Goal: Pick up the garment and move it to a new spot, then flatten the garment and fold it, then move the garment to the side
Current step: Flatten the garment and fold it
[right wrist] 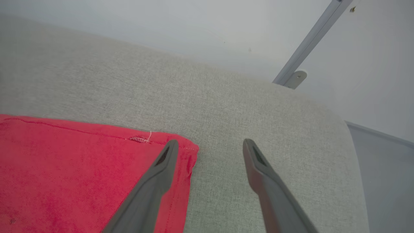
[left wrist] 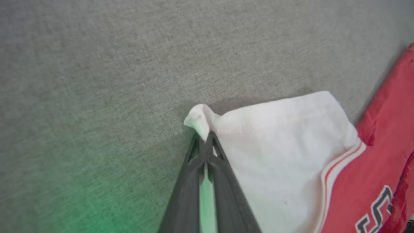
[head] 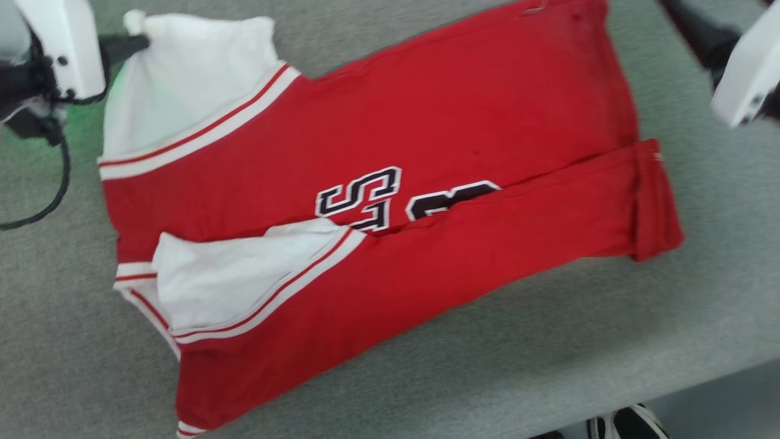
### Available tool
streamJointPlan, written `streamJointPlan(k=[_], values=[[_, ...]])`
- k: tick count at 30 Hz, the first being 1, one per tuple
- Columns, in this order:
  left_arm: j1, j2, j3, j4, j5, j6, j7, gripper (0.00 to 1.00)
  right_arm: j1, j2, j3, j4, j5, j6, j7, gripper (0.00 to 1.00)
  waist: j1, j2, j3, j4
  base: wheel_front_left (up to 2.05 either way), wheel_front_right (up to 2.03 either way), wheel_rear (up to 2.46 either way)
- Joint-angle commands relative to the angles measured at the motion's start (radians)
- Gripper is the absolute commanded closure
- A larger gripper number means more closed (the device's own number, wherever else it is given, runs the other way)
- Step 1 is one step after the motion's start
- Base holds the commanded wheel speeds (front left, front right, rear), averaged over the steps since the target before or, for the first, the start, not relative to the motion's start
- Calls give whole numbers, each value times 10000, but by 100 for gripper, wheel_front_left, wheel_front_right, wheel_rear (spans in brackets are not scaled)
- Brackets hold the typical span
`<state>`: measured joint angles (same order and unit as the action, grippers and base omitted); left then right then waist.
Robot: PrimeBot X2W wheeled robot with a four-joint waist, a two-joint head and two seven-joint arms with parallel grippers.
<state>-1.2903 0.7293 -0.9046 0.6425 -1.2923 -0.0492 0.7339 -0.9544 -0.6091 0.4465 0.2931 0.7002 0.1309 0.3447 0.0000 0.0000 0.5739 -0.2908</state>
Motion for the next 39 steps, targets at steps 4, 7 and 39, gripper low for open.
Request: streamJointPlan(k=[4,7,39], values=[[-165,-407,-68,130,152,-180,-189,100,-1049,-7,601,1081,525,-3,1090,0,0,0,511,558,0,0,0],[-303,-565,-81,162,187,-265,-250,100,-1506,-73,1126,1561,1095,-3,1916,0,0,0,719,802,0,0,0],[2919,578,181,-5040,-922,-826,-4413,100,-245,-2023,2598,752,3014,-3,1041,100,0,0,-1686,2275,0,0,0]])
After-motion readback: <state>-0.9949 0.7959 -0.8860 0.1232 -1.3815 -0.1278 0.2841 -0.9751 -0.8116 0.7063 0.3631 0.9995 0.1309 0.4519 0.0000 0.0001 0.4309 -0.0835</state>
